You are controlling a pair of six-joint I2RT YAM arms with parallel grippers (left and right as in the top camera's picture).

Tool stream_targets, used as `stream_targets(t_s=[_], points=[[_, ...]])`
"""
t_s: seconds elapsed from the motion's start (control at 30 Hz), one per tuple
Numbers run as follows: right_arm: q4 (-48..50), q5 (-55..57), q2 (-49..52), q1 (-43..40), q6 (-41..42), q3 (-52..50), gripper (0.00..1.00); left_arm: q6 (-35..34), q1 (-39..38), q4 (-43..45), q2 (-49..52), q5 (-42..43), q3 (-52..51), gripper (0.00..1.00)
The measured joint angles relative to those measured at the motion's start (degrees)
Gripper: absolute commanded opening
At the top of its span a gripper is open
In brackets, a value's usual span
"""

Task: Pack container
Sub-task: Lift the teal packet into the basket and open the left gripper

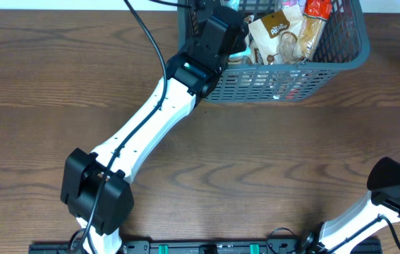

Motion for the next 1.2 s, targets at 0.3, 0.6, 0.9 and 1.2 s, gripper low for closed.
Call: stream_targets(t_s=[0.3, 0.6, 0.9, 1.2], points=[[0.0, -0.02, 0.0, 0.0, 0.0, 0.0, 0.99, 1.62, 0.0, -0.2, 0.15, -0.15, 0.0, 0.57], [0.0, -0.02, 0.0, 0.0, 0.0, 0.0, 0.99, 6.19, 0.0, 0.79, 0.09, -0.39, 0.33, 0.7], [-0.02, -0.02, 0.0, 0.0, 0.0, 0.0, 0.99, 10.64, -0.02, -5.84, -9.55, -4.37, 2.49, 0.81], [0.0, -0.02, 0.0, 0.0, 0.0, 0.0, 0.99, 15.74, 0.0, -23.76, -33.2, -11.78, 5.33, 0.82]])
